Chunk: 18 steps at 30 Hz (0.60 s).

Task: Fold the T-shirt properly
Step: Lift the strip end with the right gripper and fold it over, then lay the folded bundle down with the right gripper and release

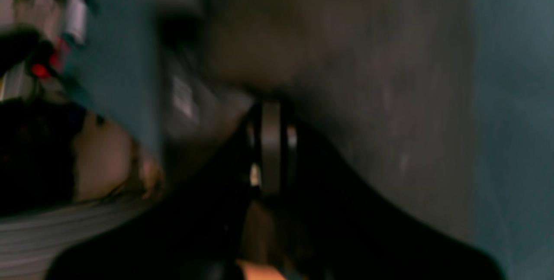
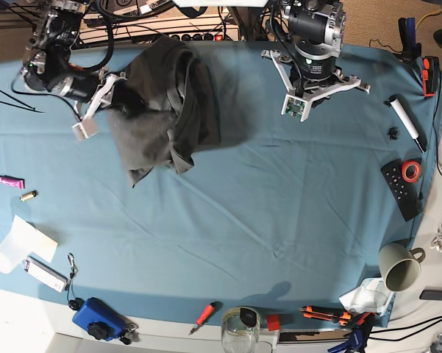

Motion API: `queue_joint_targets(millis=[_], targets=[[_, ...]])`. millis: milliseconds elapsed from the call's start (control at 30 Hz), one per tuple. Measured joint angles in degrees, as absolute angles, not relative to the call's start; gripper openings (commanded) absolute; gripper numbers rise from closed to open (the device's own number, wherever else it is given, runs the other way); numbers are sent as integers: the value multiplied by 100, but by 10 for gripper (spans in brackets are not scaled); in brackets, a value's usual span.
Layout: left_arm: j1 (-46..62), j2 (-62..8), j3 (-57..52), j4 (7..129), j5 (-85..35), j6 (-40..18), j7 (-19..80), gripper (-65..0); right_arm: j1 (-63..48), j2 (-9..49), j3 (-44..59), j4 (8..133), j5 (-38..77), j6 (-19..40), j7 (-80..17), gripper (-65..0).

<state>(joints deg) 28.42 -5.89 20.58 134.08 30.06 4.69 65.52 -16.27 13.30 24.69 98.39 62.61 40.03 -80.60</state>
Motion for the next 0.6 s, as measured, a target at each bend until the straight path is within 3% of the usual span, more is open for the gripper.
queue_joint_targets(millis=[267,467,600], targets=[[2842,-589,2058,13408,2998,449,6547,-650,-1605,1347,2499,9185,6337,4027,-7926,-638],[2845,-589,2058,13408,2998,449,6501,-650,-1643,1330,2484,9653,8261,3986,-8103,-638],[2842,-589,2058,13408,2998,449,6499,-650,-1232,1332,2484,10138,8235,3992,-8095,-638]])
